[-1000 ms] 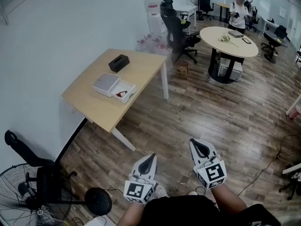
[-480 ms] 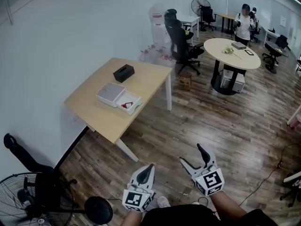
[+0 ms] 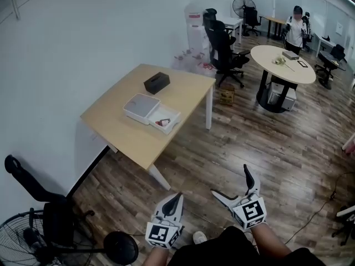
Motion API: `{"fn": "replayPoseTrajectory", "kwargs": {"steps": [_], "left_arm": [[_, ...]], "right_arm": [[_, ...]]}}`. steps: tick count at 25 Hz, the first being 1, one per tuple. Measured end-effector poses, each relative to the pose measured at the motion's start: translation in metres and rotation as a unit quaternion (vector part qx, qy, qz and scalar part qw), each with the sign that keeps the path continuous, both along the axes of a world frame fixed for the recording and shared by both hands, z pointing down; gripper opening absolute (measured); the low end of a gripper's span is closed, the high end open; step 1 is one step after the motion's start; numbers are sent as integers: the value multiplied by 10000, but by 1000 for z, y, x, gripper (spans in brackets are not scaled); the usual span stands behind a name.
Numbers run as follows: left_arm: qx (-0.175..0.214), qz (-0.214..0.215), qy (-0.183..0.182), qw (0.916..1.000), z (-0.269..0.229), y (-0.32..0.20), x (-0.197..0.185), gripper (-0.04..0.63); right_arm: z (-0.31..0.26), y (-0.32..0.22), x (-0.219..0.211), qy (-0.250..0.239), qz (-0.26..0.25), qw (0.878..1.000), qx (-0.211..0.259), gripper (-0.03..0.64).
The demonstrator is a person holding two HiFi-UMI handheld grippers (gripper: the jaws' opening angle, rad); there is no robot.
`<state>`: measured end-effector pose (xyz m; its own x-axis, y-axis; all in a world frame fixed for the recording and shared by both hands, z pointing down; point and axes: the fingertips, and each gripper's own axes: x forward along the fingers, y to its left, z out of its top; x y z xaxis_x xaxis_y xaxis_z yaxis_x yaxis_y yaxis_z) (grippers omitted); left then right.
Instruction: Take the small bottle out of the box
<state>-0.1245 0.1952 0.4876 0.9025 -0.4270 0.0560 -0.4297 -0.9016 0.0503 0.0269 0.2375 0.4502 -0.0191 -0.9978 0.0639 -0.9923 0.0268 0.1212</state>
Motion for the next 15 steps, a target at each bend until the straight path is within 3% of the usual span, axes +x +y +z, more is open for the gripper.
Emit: {"fn": "replayPoseTrajectory", "kwargs": {"steps": [7, 15], "left_arm": [[-81, -33, -39, 10000, 8, -20, -3, 15], [-127, -131, -60, 9998, 13, -59, 30, 15]], "right_arm": [[7, -31, 1, -5, -45, 10000, -46, 586], [11, -78, 33, -25, -226, 9997, 35, 586]]}}
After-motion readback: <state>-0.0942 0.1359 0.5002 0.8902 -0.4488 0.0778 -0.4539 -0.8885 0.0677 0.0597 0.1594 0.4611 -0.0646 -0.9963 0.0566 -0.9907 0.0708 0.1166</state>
